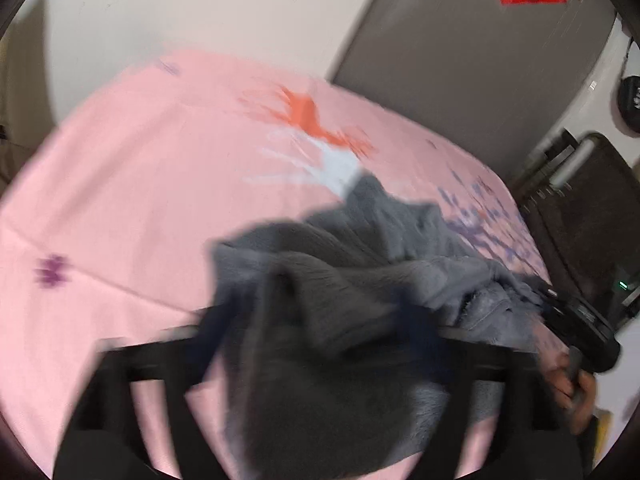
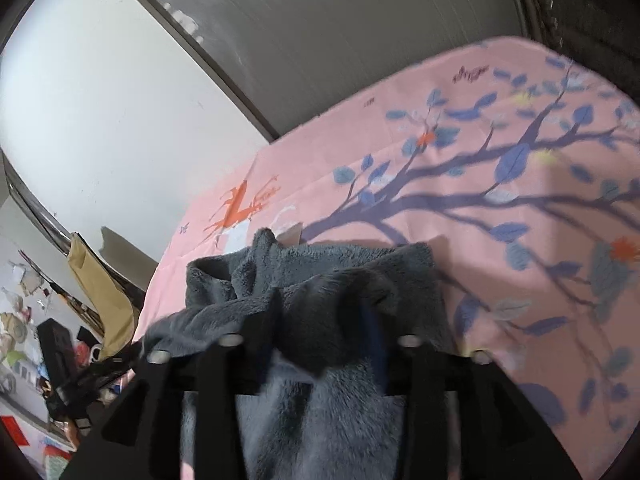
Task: Fold small clothes
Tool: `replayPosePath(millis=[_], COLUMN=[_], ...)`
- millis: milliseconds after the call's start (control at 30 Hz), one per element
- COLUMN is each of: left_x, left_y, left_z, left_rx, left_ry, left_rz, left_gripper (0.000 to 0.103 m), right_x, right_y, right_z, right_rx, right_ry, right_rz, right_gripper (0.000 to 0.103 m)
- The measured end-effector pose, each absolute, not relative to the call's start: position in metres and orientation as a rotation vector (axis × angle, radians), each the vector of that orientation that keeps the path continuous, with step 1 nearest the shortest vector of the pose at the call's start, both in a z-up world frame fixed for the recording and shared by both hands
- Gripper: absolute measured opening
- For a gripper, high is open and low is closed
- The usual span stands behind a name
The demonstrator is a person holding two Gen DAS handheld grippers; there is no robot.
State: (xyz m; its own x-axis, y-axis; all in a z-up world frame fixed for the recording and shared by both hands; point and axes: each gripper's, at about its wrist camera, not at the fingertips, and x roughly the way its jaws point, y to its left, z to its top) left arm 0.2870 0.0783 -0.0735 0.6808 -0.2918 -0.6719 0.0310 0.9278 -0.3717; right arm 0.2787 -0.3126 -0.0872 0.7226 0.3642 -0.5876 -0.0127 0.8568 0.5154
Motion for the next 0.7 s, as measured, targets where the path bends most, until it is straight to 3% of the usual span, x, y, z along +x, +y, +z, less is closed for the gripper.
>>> replayPosePath(millis=[333, 667, 700], left_x=[0.293, 0.362, 0.365], left_y=[0.097, 0.062, 0.062], left_z=[-0.065, -0.085, -0.088], left_rx=[-0.287, -0.154, -0.169], left_ry=[0.784, 0.868, 0.876], left_rz=[-0.099, -0.097, -0.103], left_gripper=[0.094, 0.094, 0.088], right_x=[0.263, 0.336, 0.342], right_y=[-0.325, -0.309, -0.306], right_z=[-0.071, -0.091, -0.093], right_rx=[0.403, 0.393, 0.390], right_ry=[0.729, 0.844, 0.851], right_rz=[0.159, 0.171, 0.172], right_gripper=[0.051, 0.055, 0.055])
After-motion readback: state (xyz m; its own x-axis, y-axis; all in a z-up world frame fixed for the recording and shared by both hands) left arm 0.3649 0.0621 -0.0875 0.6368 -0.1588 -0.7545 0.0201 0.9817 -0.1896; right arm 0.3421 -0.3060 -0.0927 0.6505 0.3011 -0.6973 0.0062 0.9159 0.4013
